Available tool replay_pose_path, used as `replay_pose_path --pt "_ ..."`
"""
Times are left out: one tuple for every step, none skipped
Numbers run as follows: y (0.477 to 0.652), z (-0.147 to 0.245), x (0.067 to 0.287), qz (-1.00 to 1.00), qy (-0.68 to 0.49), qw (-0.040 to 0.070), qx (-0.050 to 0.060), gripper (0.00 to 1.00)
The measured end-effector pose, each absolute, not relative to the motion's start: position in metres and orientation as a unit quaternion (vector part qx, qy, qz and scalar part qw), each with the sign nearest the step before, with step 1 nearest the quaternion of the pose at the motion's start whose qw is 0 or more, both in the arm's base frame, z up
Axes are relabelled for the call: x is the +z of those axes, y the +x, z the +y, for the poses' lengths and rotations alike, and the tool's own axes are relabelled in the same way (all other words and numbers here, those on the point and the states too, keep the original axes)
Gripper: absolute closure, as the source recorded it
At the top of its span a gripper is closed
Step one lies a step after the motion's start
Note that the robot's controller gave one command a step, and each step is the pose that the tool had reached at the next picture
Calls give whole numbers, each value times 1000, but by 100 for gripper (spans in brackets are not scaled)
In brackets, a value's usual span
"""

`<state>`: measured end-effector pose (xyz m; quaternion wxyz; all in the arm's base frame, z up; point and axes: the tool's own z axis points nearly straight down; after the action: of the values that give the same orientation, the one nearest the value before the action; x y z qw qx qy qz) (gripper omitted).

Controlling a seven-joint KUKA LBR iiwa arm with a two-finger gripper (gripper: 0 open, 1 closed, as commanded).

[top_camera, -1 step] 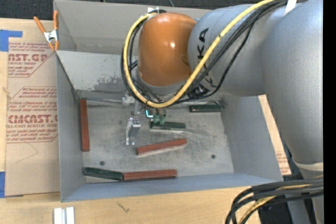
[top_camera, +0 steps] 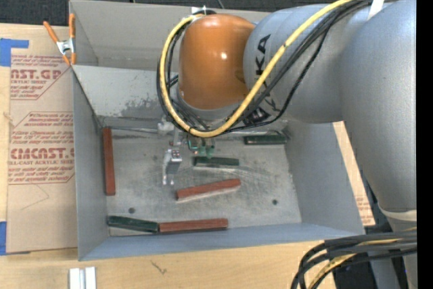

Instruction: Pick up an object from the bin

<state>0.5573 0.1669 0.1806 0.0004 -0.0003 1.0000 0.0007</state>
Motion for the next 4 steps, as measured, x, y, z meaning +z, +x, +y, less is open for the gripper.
replay_pose_path --pt "558 158 167 1000 -21 5 2 0" --pt "566 100 104 999 -50 2 0 0" --pt "537 122 76 1000 6 8 3 100" --pt "532 121 73 1000 5 1 2 0"
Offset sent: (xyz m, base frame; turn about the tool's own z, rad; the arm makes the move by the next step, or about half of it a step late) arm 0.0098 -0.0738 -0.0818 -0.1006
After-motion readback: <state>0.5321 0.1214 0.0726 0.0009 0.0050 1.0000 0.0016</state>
